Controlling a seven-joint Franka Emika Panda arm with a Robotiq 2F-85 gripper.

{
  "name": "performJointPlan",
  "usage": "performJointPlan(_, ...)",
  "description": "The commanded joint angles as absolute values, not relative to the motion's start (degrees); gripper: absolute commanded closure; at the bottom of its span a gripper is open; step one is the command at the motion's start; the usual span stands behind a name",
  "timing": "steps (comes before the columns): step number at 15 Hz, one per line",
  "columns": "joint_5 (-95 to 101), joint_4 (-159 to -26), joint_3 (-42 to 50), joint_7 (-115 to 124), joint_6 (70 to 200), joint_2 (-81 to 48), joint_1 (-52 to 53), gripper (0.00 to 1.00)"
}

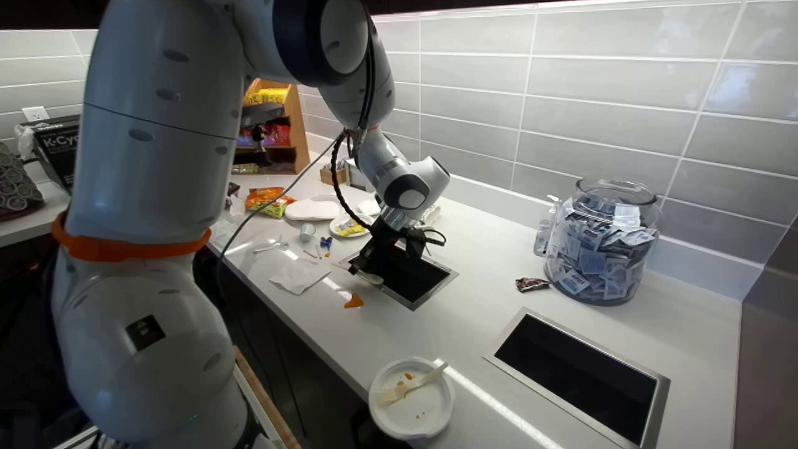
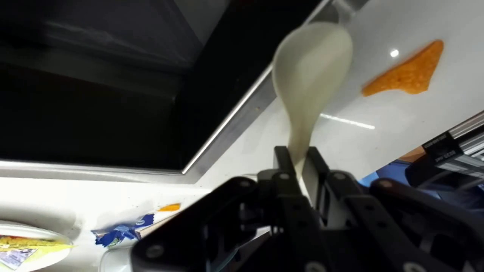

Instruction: Use the spoon to push the corn chips into the bin

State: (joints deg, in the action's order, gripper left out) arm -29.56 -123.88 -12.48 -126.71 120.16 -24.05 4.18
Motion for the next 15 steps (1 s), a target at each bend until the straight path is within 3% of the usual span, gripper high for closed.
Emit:
performJointPlan(1, -32.35, -129.17, -13.55, -122.36, 119.47, -19.45, 3.26, 0.97)
performJointPlan(15, -42.77, -145.15, -13.47, -130.89, 129.48, -11.89, 3.58, 0.97)
